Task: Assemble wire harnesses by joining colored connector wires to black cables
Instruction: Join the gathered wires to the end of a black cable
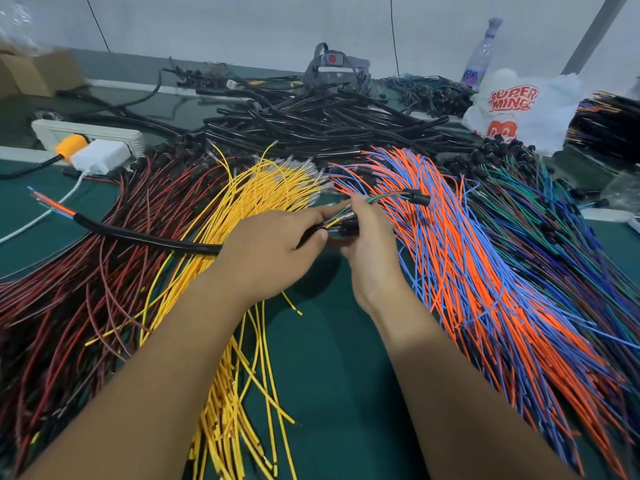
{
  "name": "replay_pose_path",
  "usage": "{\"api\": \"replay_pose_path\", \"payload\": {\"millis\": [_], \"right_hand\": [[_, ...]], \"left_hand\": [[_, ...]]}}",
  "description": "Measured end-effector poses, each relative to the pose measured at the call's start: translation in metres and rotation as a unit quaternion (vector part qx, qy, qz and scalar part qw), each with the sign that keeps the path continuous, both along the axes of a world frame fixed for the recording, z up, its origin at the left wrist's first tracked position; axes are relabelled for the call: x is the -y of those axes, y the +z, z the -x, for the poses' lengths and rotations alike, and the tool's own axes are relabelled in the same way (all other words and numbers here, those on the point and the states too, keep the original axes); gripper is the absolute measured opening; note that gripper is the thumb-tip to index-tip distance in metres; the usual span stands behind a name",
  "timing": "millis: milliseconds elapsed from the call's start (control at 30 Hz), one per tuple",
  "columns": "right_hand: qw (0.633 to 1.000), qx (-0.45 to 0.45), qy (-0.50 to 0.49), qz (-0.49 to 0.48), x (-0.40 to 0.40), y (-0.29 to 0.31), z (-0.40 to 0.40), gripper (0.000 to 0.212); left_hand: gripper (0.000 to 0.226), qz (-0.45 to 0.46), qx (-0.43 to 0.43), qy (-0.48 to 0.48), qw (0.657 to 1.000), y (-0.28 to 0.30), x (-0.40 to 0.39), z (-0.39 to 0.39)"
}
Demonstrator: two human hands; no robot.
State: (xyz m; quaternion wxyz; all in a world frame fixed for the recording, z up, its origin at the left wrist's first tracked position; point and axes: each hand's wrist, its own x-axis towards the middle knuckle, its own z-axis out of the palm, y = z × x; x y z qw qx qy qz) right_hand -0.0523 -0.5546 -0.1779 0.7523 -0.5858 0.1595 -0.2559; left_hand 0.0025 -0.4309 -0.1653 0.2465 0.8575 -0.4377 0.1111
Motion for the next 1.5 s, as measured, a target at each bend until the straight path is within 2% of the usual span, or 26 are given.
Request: {"api": "replay_pose_path", "payload": {"millis": [133, 267, 333, 467, 567, 633, 700, 867, 1100, 1200, 1367, 1500], "right_hand": [[1.000, -0.023, -0.010, 0.009, -0.004, -0.001, -0.002, 0.031], [0.999, -0.036, -0.013, 0.032, -0.004, -0.004, -0.004, 0.035], [0.999, -0.039, 0.002, 0.033, -0.003, -0.003, -0.003, 0.045], [0.998, 0.002, 0.053, -0.045, 0.004, 0.003, 0.000, 0.049], [1.000, -0.002, -0.022, -0.009, 0.006, 0.004, 0.002, 0.037], [0.992, -0.014, -0.104, 0.065, 0.006, 0.003, 0.004, 0.022], [0.983, -0.003, -0.147, 0.113, 0.008, 0.001, 0.005, 0.016], [0.974, 0.012, -0.116, 0.195, 0.006, -0.002, 0.005, 0.021], [0.977, 0.022, -0.105, 0.182, 0.008, -0.003, 0.002, 0.030], [0.977, 0.008, -0.089, 0.194, 0.005, -0.005, 0.001, 0.031], [0.977, -0.008, -0.086, 0.193, 0.005, -0.005, 0.002, 0.017], [0.974, -0.011, -0.085, 0.209, 0.008, -0.005, 0.004, 0.020]], "left_hand": [[0.041, 0.002, -0.020, -0.002, 1.000, -0.002, 0.003, 0.002], [0.042, 0.022, -0.058, 0.003, 0.998, -0.006, 0.007, 0.002], [0.037, 0.056, -0.115, -0.003, 0.992, -0.006, 0.006, 0.002], [0.013, 0.145, -0.227, -0.010, 0.963, -0.005, 0.003, -0.006], [0.013, 0.193, -0.252, -0.013, 0.948, -0.004, 0.001, -0.013], [0.013, 0.187, -0.244, 0.000, 0.952, -0.005, -0.002, -0.017], [0.010, 0.144, -0.215, 0.020, 0.966, -0.008, -0.004, -0.020], [0.011, 0.124, -0.198, 0.026, 0.972, -0.012, -0.004, -0.023], [0.013, 0.131, -0.190, 0.022, 0.973, -0.014, -0.003, -0.022], [0.021, 0.112, -0.167, 0.035, 0.979, -0.015, -0.004, -0.023], [0.023, 0.096, -0.146, 0.043, 0.984, -0.014, -0.007, -0.021], [0.023, 0.091, -0.125, 0.055, 0.986, -0.014, -0.006, -0.020]]}}
